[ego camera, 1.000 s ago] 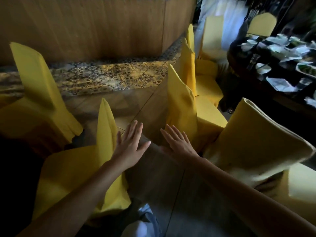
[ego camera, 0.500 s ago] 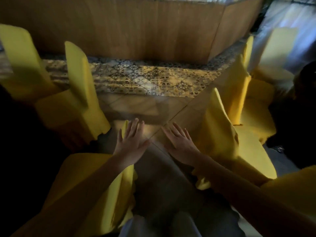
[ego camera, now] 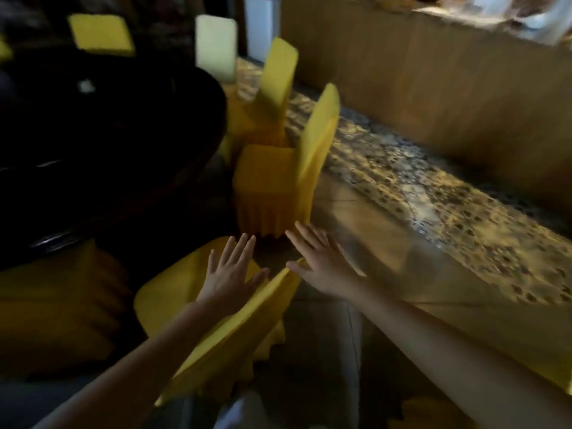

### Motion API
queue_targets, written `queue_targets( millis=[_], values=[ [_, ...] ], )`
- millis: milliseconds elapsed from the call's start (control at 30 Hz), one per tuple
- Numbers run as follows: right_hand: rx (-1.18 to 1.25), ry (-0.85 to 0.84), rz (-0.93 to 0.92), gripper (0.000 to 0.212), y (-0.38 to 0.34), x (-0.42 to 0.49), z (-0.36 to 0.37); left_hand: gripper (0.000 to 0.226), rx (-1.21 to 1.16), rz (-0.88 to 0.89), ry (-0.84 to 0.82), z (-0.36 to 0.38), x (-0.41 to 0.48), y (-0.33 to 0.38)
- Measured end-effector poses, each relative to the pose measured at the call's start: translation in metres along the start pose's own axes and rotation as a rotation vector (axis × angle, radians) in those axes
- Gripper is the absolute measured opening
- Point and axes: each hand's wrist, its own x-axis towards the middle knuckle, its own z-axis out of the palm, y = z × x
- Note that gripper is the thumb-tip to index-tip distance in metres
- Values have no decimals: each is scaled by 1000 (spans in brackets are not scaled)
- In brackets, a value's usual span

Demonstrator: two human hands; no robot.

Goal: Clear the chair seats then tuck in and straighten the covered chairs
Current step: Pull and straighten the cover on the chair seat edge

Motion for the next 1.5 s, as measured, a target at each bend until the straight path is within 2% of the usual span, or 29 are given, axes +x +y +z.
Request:
queue_targets(
  millis=[167, 300, 367, 433, 500, 567, 767, 933, 1067, 1400, 1500],
  values=[
    [1, -125, -216, 69, -9, 27, 22, 86, 30, -238, -54, 27, -41, -16],
    [-65, -328, -286, 75, -16, 39, 40, 124, -14, -416, -195, 45, -83, -29],
    [-129, -395, -289, 73, -15, 44, 49, 114, -77, -518, -252, 46, -101, -28],
    [-200, -378, -312, 67, -13, 44, 56, 81, -140, -590, -208, 47, -112, -26],
    [-187, -307, -341, 63, -11, 43, 61, 65, -138, -577, -112, 47, -116, -25],
    [-168, -274, -380, 62, -7, 42, 62, 63, -71, -558, -59, 47, -115, -27],
    [-212, -219, -487, 58, 0, 45, 64, 94, 38, -384, 51, 57, -112, -45],
    [-248, -162, -502, 69, -2, 62, 70, 107, 50, -392, 93, 59, -99, -70],
    [-240, -182, -490, 58, -9, 92, 67, 110, 56, -461, 124, 48, -77, -88],
    [-266, -288, -459, 52, -26, 195, 47, 102, 78, -464, 142, 19, -2, -145],
    [-277, -267, -494, 65, -28, 228, 46, 88, 79, -462, 110, 7, 19, -160]
  ],
)
